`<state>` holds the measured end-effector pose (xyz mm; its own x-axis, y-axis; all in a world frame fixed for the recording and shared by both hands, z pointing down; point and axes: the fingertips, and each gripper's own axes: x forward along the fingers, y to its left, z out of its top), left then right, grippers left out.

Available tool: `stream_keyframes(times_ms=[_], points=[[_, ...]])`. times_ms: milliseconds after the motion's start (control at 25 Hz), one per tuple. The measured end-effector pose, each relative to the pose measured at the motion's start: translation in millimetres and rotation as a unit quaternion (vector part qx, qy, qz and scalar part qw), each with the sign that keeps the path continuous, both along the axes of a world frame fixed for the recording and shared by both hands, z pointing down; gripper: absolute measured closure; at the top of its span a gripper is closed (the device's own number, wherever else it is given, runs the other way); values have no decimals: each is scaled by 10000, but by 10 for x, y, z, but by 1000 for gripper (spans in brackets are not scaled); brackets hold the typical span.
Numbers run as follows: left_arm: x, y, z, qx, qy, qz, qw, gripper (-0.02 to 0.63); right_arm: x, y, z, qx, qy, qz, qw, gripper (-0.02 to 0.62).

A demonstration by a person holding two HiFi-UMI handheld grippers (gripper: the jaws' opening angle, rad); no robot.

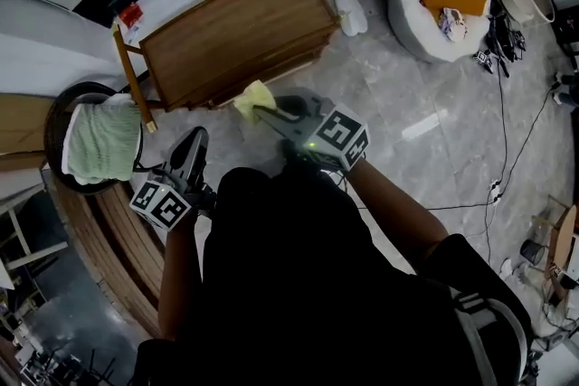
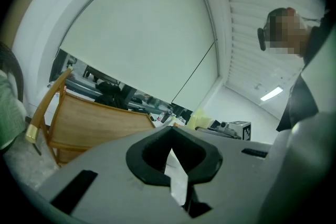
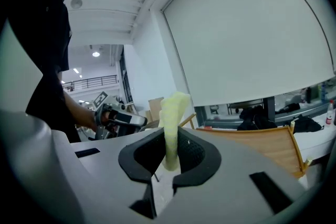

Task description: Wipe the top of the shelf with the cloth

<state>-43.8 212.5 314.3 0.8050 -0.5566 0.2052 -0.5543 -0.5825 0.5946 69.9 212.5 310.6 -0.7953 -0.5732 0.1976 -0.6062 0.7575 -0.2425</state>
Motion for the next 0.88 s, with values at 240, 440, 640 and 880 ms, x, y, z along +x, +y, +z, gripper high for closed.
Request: stream_keyframes(times_ms=[240, 440, 640, 880], points=[[-52, -471, 80, -157, 35, -194, 9997, 597, -41, -435, 125, -114, 118, -146, 9998, 548], [-136, -1055, 235, -319, 101, -230, 9992, 597, -314, -1040, 216, -255, 345, -208, 9989, 548], [-403, -1716, 276, -472, 99, -389, 9981, 597, -655, -1740, 243, -494, 399, -53, 9980, 548], [-804, -2437, 313, -694, 147, -659, 9953, 597, -1087, -2410, 254, -712, 668, -87, 9952, 548]])
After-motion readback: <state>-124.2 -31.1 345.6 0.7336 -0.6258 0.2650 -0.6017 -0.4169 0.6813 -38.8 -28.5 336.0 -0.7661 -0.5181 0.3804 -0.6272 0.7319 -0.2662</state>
